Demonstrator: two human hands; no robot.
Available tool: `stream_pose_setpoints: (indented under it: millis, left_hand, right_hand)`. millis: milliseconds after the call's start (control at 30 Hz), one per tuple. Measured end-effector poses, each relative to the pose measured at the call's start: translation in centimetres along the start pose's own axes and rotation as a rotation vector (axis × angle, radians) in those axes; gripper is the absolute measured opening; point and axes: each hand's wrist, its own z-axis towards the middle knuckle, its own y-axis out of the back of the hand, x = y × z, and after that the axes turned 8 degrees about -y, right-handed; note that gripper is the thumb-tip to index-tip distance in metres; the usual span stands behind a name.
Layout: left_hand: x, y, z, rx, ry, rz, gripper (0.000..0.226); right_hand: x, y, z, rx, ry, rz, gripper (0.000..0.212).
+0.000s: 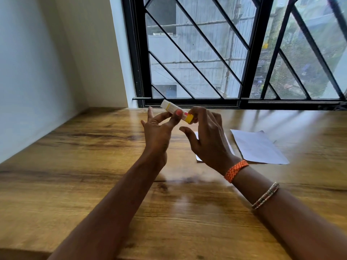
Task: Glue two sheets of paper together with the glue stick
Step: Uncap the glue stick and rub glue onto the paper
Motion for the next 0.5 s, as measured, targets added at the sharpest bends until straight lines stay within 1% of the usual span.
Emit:
stream_pose_setpoints:
  millis: [67, 133, 200, 267, 300, 367, 400, 433, 500]
  left_hand:
    - [-0.23, -0.02, 0.01, 0.012, 0.001, -0.005, 0.026]
    - [-0.09, -0.02, 0.12, 0.023, -0.003, 0.006, 0.026]
    - [0.12, 0.06, 0.19, 0.030, -0.005, 0.002, 0.027]
    - [0.04, 0.14, 0.11, 0.032, -0.015, -0.018, 0.020]
    - [-0.13, 0.10, 0.03, 0.033, -0.029, -0.022, 0.015]
    - [-0.29, -0.09, -0.07, 0.056, -0.070, -0.021, 0.014]
    - [-0.20, -0.22, -0.11, 0.073, -0.094, -0.027, 0.015]
    - [-0.11, -0.28, -0.17, 0.085, -0.115, -0.031, 0.017]
    - [0.10, -0.48, -0.18, 0.081, -0.148, -0.029, 0.026]
  right_hand:
    - [-0.28, 0.07, 0.06, -0.072, -0.002, -0.044, 0.025]
    - [-0.32, 0.20, 0.17, -0.122, -0.018, -0.061, 0.024]
    - [-0.17, 0.13, 0.31, -0.138, -0.044, -0.079, 0.021]
    - [-0.25, -0.07, 0.50, -0.108, -0.100, -0.048, 0.010]
    - [-0.42, -0.15, 0.62, -0.041, -0.155, 0.070, 0.006]
    - [-0.45, -0.22, 0.84, 0.134, -0.349, 0.445, 0.031]
    - [-0.42, -0.35, 0.91, 0.183, -0.446, 0.607, 0.039]
    - [-0.50, -0.58, 0.90, 0.201, -0.512, 0.707, 0.041]
    - [-0.53, -0.79, 0.83, 0.183, -0.525, 0.717, 0.033]
